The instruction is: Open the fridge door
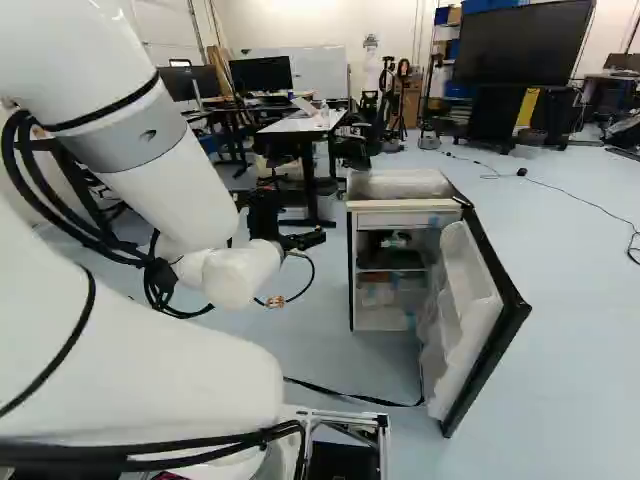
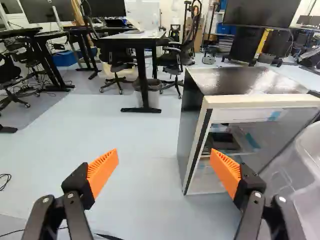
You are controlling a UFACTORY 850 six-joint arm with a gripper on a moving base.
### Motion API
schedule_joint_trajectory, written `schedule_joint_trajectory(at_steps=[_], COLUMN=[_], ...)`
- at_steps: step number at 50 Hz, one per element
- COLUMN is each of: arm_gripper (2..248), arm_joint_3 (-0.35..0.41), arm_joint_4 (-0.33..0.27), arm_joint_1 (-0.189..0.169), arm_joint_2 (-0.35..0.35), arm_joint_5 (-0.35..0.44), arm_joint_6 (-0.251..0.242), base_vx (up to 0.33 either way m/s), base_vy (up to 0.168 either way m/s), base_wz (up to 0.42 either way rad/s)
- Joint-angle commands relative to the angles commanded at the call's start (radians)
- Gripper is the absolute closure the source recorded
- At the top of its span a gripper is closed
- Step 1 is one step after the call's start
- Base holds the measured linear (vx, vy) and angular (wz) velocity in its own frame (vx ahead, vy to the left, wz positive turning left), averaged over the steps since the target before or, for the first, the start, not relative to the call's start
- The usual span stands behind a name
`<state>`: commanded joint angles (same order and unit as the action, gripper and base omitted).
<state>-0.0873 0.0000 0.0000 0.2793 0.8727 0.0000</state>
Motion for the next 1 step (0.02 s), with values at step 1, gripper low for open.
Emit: schedule_joint_trajectory(at_steps=[1], arm_gripper=[3], arm_joint_3=[0.000], arm_joint_4=[0.000], arm_joint_1=[0.000], arm_joint_2=[0.000], arm_joint_5=[0.000], arm_joint_6=[0.000], base_vx=[0.000], base_vy=[0.000], base_wz=[0.000])
